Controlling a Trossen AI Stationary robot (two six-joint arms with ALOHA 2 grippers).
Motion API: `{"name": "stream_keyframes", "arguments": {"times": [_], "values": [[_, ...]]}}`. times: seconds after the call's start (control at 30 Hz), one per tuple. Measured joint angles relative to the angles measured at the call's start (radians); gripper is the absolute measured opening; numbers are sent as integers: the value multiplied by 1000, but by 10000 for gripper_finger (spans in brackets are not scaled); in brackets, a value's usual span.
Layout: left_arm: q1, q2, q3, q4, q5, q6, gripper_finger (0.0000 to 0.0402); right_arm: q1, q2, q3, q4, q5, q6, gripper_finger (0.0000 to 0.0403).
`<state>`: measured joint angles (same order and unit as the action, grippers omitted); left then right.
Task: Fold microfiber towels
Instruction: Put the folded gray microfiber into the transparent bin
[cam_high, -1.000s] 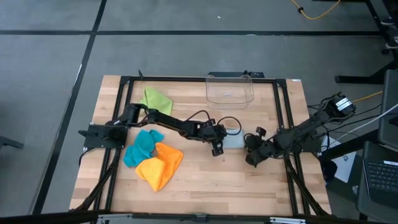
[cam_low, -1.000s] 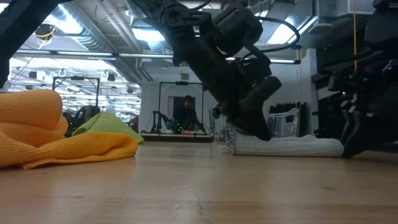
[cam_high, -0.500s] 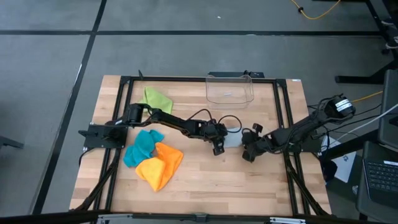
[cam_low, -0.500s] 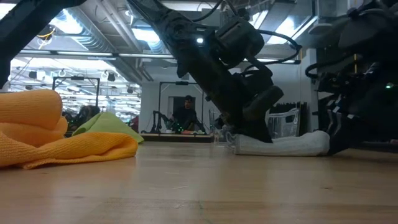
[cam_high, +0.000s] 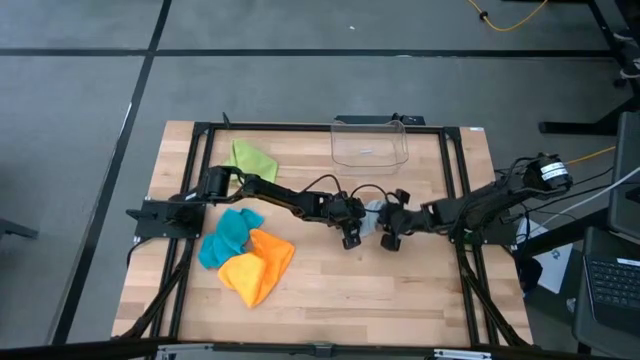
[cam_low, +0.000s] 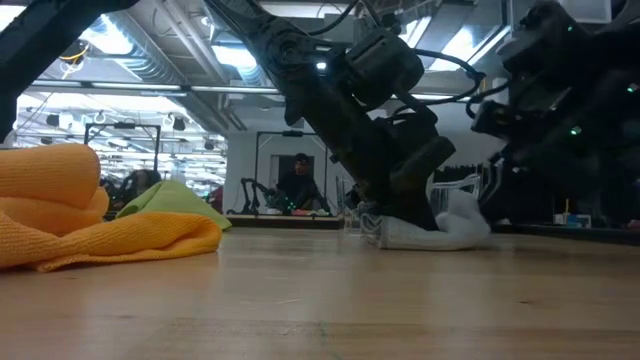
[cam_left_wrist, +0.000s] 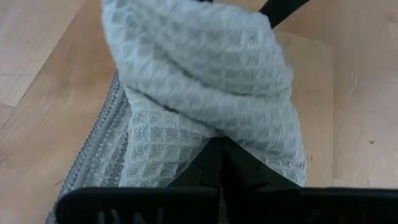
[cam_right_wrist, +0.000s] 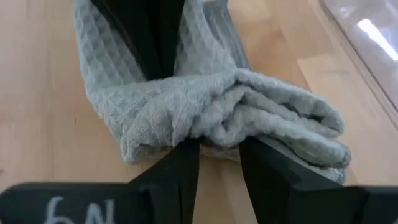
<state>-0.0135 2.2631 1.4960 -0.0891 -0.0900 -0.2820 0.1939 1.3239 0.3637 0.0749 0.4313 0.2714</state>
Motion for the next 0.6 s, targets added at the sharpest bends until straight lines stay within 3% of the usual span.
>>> {"name": "stream_keyframes", "arguments": {"times": [0.3,0.6], "values": [[0,0,-1,0,3,0,1,-46,14,1,117,-78,-73,119],[-2,0,-3,-3,1,0,2,-49,129,2,273,-103,-97,119]]}}
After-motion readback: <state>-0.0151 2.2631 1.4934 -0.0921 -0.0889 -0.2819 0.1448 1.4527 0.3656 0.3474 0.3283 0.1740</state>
